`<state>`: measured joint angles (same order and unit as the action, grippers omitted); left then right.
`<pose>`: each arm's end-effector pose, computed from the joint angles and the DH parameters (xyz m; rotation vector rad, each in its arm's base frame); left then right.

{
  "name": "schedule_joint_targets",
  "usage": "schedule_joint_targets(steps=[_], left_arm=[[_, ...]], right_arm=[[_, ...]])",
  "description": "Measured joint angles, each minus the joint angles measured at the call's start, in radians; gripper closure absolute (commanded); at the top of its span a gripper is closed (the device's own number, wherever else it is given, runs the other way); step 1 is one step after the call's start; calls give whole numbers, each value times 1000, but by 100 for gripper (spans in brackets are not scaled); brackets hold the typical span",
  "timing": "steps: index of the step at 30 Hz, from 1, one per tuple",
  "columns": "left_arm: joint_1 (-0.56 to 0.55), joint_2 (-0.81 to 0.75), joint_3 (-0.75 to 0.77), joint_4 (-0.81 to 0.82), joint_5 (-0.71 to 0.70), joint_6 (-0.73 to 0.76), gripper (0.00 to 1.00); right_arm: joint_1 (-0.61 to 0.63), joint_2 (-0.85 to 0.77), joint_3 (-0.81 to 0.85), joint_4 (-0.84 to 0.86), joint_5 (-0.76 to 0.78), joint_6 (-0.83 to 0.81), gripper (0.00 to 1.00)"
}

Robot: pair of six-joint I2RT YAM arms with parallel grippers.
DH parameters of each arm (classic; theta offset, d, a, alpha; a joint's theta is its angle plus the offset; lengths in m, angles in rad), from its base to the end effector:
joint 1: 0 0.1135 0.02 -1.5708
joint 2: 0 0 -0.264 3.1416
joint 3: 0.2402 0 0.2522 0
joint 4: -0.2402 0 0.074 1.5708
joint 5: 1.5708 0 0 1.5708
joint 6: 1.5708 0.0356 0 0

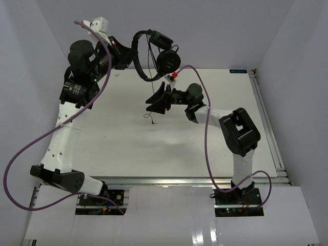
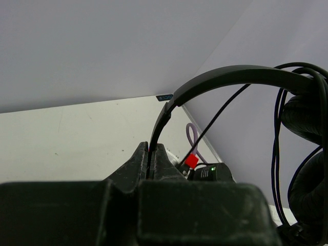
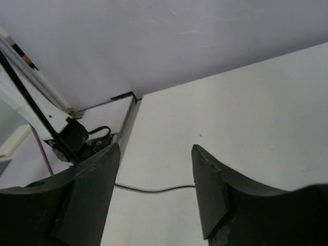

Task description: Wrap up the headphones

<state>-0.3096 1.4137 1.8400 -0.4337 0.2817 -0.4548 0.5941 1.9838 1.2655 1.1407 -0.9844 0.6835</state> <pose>0.2685 -0.0963 0.5294 0.1101 1.6346 -0.8140 0.3442 0.2683 0.2777 -0.9310 1.2312 1.6069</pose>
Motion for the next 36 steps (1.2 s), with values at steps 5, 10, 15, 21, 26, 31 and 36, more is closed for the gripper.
schedule_joint_targets(steps=[5,10,15,21,26,31,36], left_arm=[[0,-8,0,0,0,1,100],[0,-14,0,0,4,1,100],[0,-16,0,1,7,1,100],[0,-21,0,1,12,1,100],[0,-32,0,1,12,1,100],[0,-41,0,1,13,1,100],[0,-41,0,1,14,2,100]], right_arm=[[36,-67,-52,-108,5,-119,28],[42,-143,-43,-226,59,-248,27],[41,-159,20,-467,228,-410,26],[32,-159,87,-718,506,-521,22],[-14,-159,127,-805,629,-546,21],[-68,-159,132,-834,653,-565,19],[-112,-159,134,-846,541,-590,16]])
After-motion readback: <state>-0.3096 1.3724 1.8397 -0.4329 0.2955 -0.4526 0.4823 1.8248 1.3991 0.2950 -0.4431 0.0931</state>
